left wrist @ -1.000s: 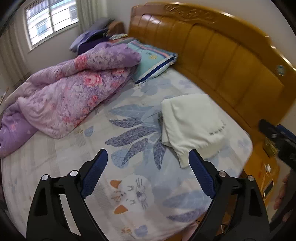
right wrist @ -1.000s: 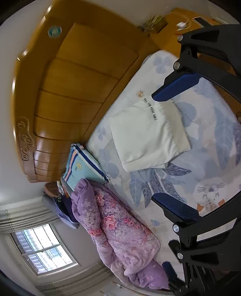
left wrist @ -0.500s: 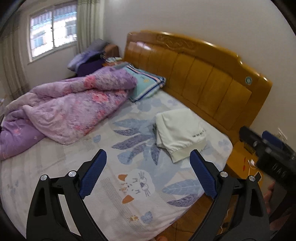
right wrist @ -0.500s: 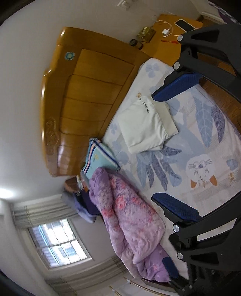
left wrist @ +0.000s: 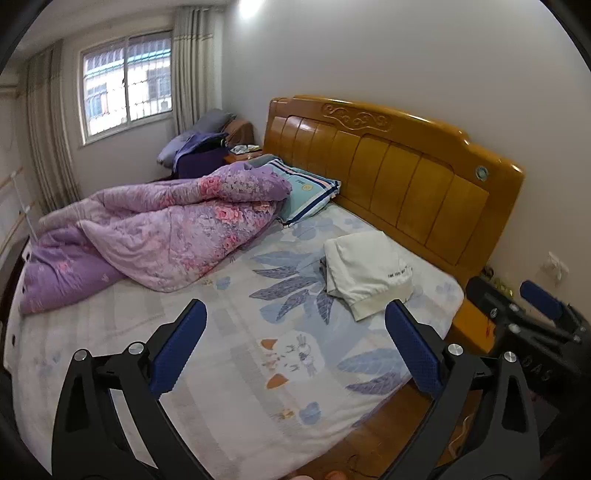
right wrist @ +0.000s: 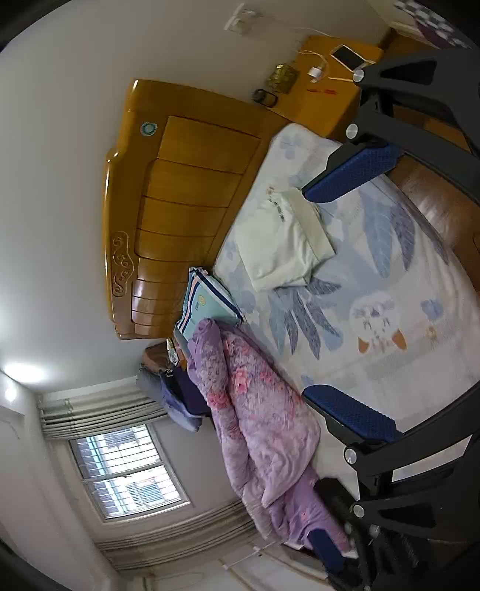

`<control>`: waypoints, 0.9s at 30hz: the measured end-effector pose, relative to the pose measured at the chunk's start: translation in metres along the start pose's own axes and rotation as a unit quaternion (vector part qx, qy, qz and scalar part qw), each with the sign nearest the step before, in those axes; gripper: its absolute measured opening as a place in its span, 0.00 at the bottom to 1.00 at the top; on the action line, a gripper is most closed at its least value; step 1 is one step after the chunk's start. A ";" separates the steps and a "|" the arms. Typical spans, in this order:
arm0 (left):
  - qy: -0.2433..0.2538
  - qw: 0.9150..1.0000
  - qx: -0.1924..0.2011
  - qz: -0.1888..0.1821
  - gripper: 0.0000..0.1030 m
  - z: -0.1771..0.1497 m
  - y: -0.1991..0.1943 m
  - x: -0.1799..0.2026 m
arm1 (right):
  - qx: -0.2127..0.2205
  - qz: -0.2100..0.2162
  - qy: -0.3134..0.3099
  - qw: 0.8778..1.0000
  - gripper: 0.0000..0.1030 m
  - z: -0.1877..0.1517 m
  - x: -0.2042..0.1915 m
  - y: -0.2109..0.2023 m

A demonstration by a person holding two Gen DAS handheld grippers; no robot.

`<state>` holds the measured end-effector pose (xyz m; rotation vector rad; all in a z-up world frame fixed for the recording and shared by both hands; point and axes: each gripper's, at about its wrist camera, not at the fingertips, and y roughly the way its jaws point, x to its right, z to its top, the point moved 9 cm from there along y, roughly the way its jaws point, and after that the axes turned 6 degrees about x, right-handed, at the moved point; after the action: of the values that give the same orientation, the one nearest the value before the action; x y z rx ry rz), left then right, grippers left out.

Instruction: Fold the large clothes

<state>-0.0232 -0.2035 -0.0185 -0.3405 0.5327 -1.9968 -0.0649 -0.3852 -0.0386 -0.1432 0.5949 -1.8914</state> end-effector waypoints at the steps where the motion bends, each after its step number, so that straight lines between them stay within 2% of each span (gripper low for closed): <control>1: 0.006 1.000 0.004 -0.001 0.95 -0.002 -0.004 -0.002 | 0.004 -0.005 -0.002 1.000 0.93 -0.002 -0.003 -0.004; 5: 0.014 1.000 0.010 -0.020 0.95 -0.015 -0.015 -0.016 | 0.013 -0.027 -0.010 0.999 0.93 -0.017 -0.019 -0.013; 10: 0.026 0.999 0.010 -0.025 0.95 -0.030 -0.014 -0.053 | 0.024 -0.060 -0.008 0.998 0.93 -0.039 -0.051 -0.021; 13: 0.031 0.998 0.016 -0.044 0.95 -0.038 -0.014 -0.073 | 0.041 -0.088 -0.015 0.995 0.93 -0.053 -0.074 -0.028; 19: 0.031 0.997 0.016 -0.066 0.95 -0.049 -0.011 -0.111 | 0.052 -0.103 -0.011 0.993 0.93 -0.069 -0.110 -0.030; 27: 0.031 0.995 0.004 -0.092 0.95 -0.057 0.000 -0.133 | 0.052 -0.129 -0.003 0.990 0.93 -0.074 -0.127 -0.020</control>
<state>0.0124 -0.0729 -0.0691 -0.3332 0.5501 -2.1929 -0.0590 -0.2403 -0.0711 -0.1639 0.4908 -2.1674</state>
